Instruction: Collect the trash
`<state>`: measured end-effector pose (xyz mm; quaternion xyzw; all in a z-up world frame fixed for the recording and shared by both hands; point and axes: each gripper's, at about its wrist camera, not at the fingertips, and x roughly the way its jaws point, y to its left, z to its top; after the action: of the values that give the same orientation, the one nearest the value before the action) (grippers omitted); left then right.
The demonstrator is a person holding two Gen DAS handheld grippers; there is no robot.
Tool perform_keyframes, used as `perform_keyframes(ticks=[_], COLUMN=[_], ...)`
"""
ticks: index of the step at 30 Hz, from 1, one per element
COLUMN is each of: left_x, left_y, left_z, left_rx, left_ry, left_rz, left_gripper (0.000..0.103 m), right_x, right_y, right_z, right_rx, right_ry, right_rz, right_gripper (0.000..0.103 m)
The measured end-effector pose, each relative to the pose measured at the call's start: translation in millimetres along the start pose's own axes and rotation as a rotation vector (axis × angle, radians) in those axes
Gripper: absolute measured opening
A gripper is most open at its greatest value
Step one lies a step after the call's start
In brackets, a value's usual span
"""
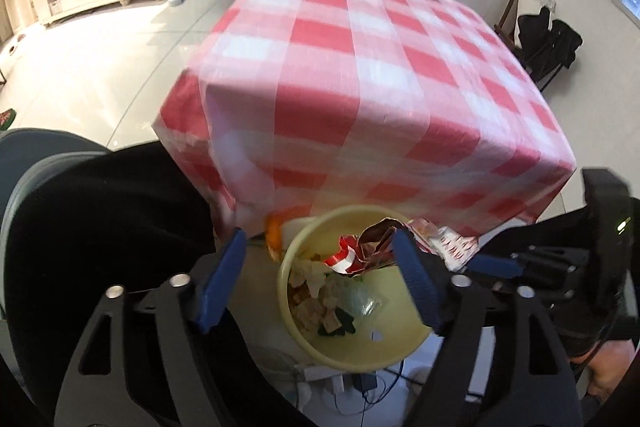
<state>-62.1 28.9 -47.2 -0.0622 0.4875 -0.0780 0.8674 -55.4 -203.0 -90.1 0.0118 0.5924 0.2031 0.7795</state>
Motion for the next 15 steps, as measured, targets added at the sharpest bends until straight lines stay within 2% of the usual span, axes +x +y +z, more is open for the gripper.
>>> perform_keyframes(ticks=[5, 9, 12, 15], left_x=[-13, -22, -26, -29], left_y=[4, 11, 12, 8], left_z=[5, 8, 11, 20], left_rx=[-0.034, -0.077, -0.091, -0.080], left_ry=[-0.099, -0.156, -0.191, -0.232], left_rz=[-0.002, -0.026, -0.034, -0.017], left_gripper=[0.088, 0.091, 0.092, 0.094], right_x=[4, 1, -4, -18], right_y=[5, 7, 7, 10], right_z=[-1, 1, 2, 4], right_rx=[-0.006, 0.008, 0.014, 0.010], right_ry=[0.010, 0.002, -0.032, -0.118], right_rz=[-0.019, -0.031, -0.030, -0.018], right_gripper=[0.047, 0.054, 0.056, 0.060])
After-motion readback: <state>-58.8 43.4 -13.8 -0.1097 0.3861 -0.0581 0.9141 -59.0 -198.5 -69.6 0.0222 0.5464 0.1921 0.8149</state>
